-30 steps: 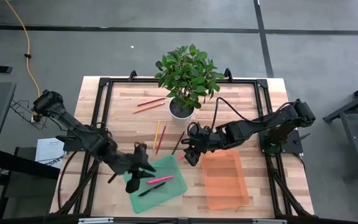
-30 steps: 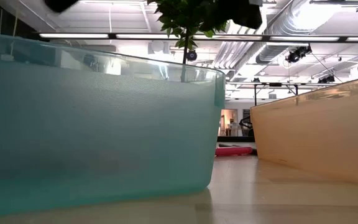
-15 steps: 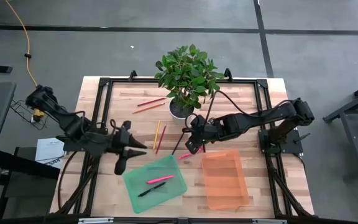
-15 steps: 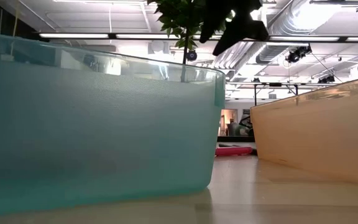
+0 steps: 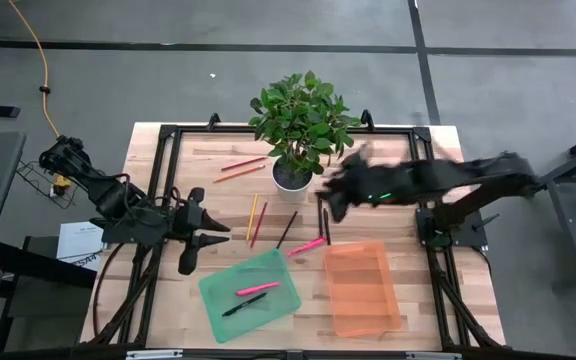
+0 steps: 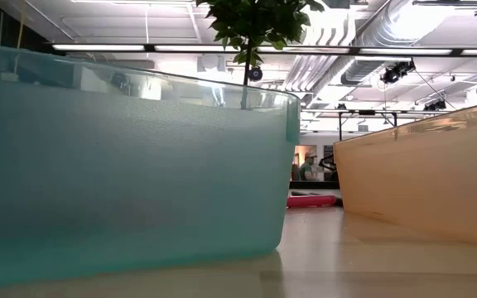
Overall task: Sort pens & pencils
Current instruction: Put the right black pen into the green bin
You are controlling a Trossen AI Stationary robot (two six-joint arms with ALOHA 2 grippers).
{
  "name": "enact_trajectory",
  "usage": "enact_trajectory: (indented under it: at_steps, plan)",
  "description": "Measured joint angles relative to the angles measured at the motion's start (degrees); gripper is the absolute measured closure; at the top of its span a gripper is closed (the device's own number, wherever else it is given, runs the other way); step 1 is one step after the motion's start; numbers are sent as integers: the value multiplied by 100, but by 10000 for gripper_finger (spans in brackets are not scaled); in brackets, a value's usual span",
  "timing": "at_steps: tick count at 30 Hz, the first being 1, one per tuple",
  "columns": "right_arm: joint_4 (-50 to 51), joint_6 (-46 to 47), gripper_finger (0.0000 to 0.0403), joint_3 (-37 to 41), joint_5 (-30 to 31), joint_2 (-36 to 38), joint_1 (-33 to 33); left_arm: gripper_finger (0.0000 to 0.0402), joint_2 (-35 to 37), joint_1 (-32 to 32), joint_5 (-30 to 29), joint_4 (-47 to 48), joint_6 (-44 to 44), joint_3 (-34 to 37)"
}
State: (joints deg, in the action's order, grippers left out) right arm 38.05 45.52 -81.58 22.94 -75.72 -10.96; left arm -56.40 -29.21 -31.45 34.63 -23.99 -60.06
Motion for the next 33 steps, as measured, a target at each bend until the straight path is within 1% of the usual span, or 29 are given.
enact_trajectory:
  at_steps: [2,4,6,8,11,13,16,17,18,19,21,23,25,30,31,33]
  plan:
    - [-203,-335,219,0,239,467,-56,316,4,0,-72,-26,19,1]
    - [-630,-851,219,0,487,966,-173,316,30,0,-116,-12,19,1]
    - [-948,-1427,219,0,822,1436,-370,316,48,0,-124,-32,19,1]
    - [-1543,-1965,219,248,1221,1830,-686,316,65,0,-124,-17,-3,1]
    - [-2639,-2351,219,1285,1535,2425,-1110,316,88,0,-124,-27,-27,1]
    - [-3629,-2358,219,2262,1731,2739,-1244,316,92,0,-124,-28,-44,1]
    - [-5513,-2332,220,3552,1712,2947,-1276,316,92,0,-124,-24,-46,1]
    - [-6009,-2226,222,3853,1715,2951,-1271,316,92,0,-124,-25,-46,1]
    - [-6286,-2068,225,4100,1733,2926,-1266,316,92,0,-124,-20,-46,1]
    - [-6293,-1834,229,4286,1815,2894,-1252,316,92,0,-124,-15,-48,1]
    - [-5932,-1186,239,4511,2033,2767,-1207,316,92,2,-124,1,-48,1]
    - [-5180,-422,250,4579,2173,2676,-1120,316,92,0,-135,29,-56,1]
    - [-4514,341,256,4566,2174,2576,-992,316,92,0,-137,83,-109,1]
    - [-2691,2104,252,4570,1774,2432,-714,316,92,0,-137,268,-254,1]
    - [-2465,2337,250,4570,1633,2377,-664,316,92,0,-133,301,-285,1]
    - [-2339,2567,249,4570,1405,2249,-573,316,92,0,-133,337,-327,1]
